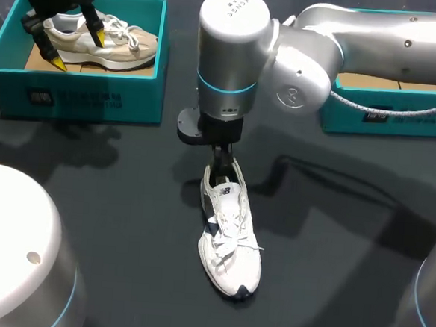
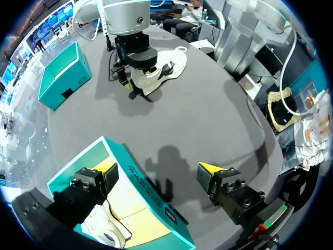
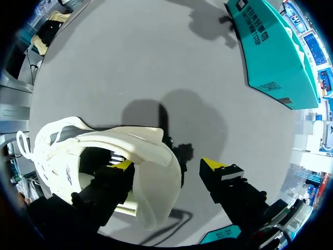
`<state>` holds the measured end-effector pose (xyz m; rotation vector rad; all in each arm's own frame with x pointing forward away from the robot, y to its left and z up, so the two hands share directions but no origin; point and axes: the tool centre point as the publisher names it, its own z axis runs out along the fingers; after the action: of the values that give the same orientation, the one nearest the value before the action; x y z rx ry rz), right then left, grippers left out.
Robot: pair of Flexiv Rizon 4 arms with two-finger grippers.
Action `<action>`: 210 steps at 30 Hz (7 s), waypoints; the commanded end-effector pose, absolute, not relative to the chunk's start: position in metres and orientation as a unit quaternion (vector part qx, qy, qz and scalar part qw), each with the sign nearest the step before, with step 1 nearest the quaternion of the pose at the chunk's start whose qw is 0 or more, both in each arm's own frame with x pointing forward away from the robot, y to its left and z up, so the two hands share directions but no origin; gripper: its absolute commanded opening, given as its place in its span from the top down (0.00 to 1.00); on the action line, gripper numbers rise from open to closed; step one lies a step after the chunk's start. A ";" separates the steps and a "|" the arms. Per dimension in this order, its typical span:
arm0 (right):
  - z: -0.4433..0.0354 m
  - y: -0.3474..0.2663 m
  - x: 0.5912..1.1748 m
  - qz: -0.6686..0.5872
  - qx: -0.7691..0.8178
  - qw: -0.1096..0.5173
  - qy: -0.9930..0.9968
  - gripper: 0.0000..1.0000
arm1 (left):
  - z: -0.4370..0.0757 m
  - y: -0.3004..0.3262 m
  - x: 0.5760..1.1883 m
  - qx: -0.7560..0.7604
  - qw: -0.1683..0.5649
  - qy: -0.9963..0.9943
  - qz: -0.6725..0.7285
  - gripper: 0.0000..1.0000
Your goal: Take the shoe out of the shoebox, open the shoe tongue, remove and reinsert the insole, then place the shoe into the shoebox
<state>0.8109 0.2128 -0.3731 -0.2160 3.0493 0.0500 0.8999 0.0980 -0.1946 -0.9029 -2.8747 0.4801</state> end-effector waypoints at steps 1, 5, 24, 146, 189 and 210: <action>-0.378 0.213 0.813 0.019 -0.072 0.037 0.997 0.24 | -0.195 0.098 0.900 -0.296 0.046 -0.941 0.156 0.00; -0.381 0.212 0.813 0.021 -0.073 0.031 0.997 0.27 | -0.195 0.098 0.900 -0.296 0.046 -0.941 0.156 0.00; -0.378 0.212 0.805 0.015 -0.077 0.024 0.997 1.00 | -0.195 0.098 0.900 -0.296 0.046 -0.941 0.156 0.00; -0.118 -0.196 1.023 -0.076 -0.098 0.076 0.989 1.00 | -0.195 0.098 0.900 -0.296 0.046 -0.941 0.156 0.00; -0.125 -0.260 1.153 -0.052 -0.140 0.134 0.980 1.00 | -0.195 0.098 0.900 -0.296 0.046 -0.941 0.156 0.00; -0.160 -0.307 1.156 -0.046 0.088 0.113 0.989 1.00 | -0.195 0.098 0.900 -0.296 0.046 -0.941 0.156 0.00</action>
<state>1.1668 -0.3025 -0.1626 -0.0328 2.9155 -0.1455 0.8999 0.0980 -0.1946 -0.9027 -2.8747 0.4799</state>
